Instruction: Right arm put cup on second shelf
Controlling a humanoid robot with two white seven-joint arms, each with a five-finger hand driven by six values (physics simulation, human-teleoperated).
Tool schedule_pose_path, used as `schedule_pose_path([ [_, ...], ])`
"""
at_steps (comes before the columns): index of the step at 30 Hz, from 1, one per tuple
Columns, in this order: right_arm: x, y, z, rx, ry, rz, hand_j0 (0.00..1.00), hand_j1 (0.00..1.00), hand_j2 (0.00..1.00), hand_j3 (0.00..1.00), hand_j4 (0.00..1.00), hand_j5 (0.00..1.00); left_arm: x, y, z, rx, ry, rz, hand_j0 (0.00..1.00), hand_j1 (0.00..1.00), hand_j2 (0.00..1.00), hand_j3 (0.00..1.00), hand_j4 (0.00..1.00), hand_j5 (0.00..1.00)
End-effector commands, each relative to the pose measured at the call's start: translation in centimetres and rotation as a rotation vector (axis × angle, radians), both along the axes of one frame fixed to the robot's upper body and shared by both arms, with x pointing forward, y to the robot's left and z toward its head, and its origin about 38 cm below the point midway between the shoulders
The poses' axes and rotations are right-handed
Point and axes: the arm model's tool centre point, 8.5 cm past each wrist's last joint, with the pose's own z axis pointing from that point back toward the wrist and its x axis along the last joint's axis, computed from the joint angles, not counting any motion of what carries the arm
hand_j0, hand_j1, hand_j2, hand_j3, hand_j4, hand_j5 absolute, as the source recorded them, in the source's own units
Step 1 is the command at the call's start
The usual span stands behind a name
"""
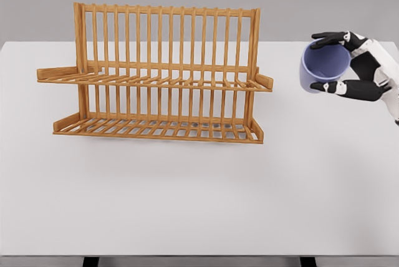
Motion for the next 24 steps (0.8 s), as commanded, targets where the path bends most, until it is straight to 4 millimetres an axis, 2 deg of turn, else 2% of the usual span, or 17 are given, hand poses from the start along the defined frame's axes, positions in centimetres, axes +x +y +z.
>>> schedule_pose_path([
  [1, 0.1, 0.6, -0.4, -0.003, 0.007, 0.006, 0.61, 0.61, 0.61, 0.61, 0.61, 0.61, 0.0, 0.0, 0.0, 0.000, 0.001, 0.000, 1.00, 1.00, 1.00, 1.00, 1.00, 1.00],
  [8, 1.0, 1.1, 1.3, -0.011, -0.029, 0.008, 0.60, 0.60, 0.60, 0.60, 0.60, 0.60, 0.0, 0.0, 0.0, 0.000, 0.001, 0.000, 1.00, 1.00, 1.00, 1.00, 1.00, 1.00],
  [18, 1.9, 3.7, 2.1, -0.014, -0.050, 0.071, 0.60, 0.60, 0.60, 0.60, 0.60, 0.60, 0.0, 0.0, 0.0, 0.000, -0.001, 0.000, 1.00, 1.00, 1.00, 1.00, 1.00, 1.00],
  [24, 2.1, 3.9, 2.8, -0.012, -0.080, 0.077, 0.60, 0.60, 0.60, 0.60, 0.60, 0.60, 0.0, 0.0, 0.0, 0.000, 0.001, 0.000, 1.00, 1.00, 1.00, 1.00, 1.00, 1.00],
])
